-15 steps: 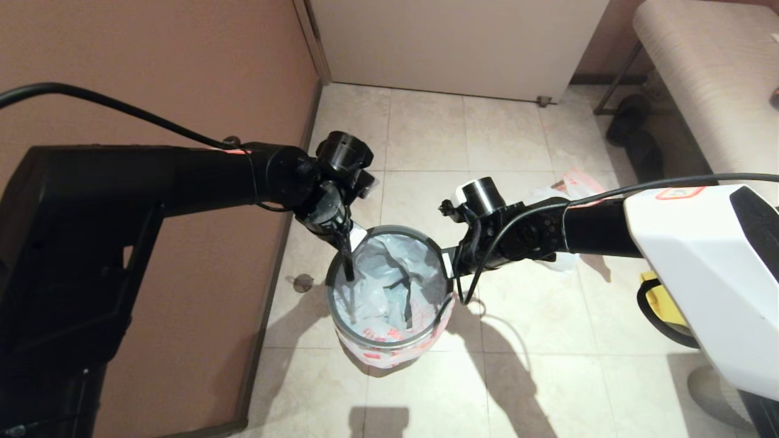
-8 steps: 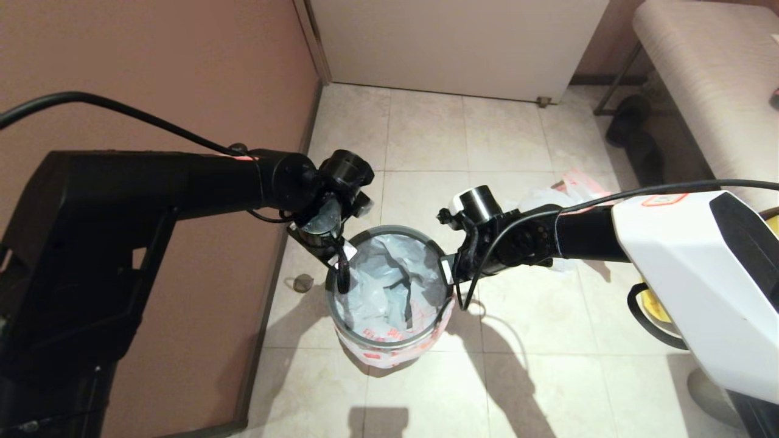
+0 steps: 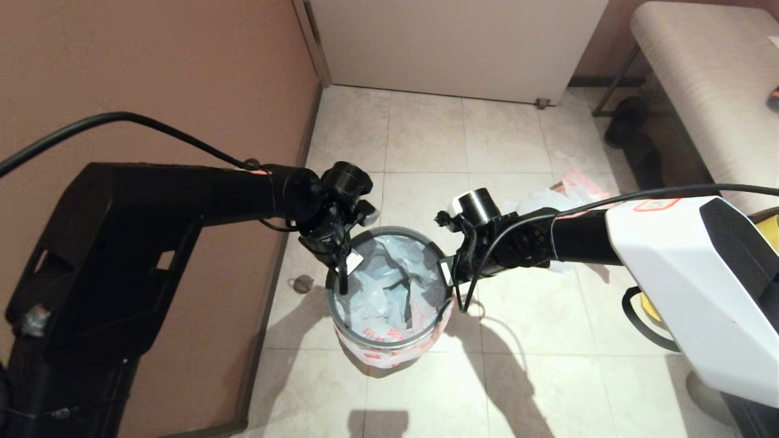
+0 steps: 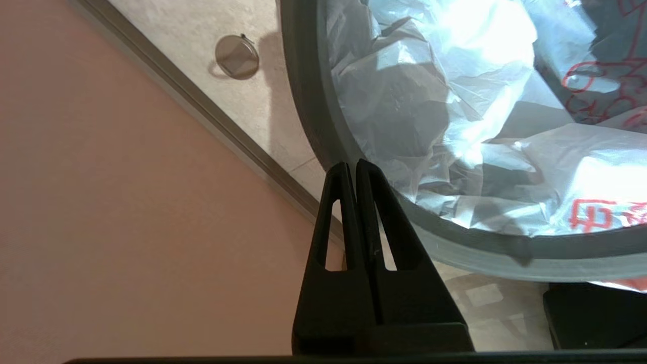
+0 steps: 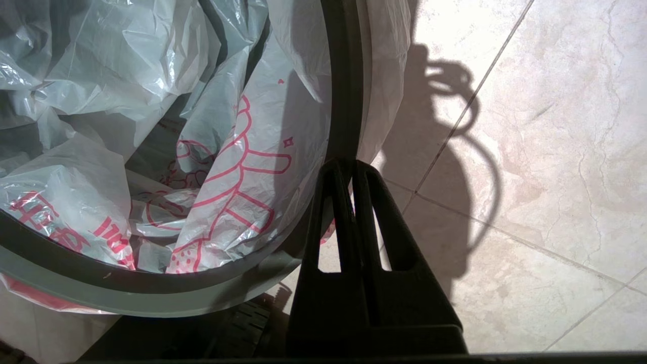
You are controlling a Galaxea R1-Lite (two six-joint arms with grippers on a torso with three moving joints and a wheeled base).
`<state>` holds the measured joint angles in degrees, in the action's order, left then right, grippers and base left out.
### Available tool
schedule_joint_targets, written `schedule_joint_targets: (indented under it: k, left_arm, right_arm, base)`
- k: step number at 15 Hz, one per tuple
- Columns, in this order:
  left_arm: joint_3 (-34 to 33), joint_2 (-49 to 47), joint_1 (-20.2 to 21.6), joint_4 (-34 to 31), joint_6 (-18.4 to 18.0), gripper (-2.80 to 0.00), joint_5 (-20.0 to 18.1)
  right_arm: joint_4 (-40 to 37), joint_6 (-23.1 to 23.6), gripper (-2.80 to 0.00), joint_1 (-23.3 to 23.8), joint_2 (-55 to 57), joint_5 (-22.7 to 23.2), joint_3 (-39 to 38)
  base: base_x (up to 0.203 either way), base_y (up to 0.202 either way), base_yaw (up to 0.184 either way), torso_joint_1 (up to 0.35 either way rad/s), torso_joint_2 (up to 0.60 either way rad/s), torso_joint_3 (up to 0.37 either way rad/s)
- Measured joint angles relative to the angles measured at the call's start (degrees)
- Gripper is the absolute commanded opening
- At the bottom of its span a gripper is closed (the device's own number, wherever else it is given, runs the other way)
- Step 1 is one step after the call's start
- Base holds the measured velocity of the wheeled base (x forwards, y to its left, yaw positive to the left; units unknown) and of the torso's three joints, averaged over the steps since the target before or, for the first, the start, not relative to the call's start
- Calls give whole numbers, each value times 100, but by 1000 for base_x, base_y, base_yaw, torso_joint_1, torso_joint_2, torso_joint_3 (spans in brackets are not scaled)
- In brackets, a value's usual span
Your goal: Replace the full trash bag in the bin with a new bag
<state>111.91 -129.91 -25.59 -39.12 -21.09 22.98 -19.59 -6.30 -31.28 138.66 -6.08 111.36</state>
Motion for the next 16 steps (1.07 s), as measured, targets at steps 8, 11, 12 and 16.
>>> schedule_joint_targets:
  k: [8, 11, 12, 16]
  left_arm:
    - [-45, -110, 168, 55, -24, -280, 263]
    - [-47, -207, 211, 451, -18, -280, 297]
    - [-39, -256, 216, 592, -10, -280, 237]
    - [-24, -357, 208, 856, 13, -280, -410]
  right_arm:
    - [-6, 155, -280, 37, 108, 0, -6]
    - [-4, 162, -280, 39, 139, 0, -6]
    - [-4, 165, -280, 39, 145, -2, -9]
    - [-2, 167, -280, 35, 180, -2, -11]
  base:
    - [0, 0, 0, 0, 0, 0]
    - [0, 0, 0, 0, 0, 0]
    - [0, 0, 0, 0, 0, 0]
    - [0, 0, 0, 0, 0, 0]
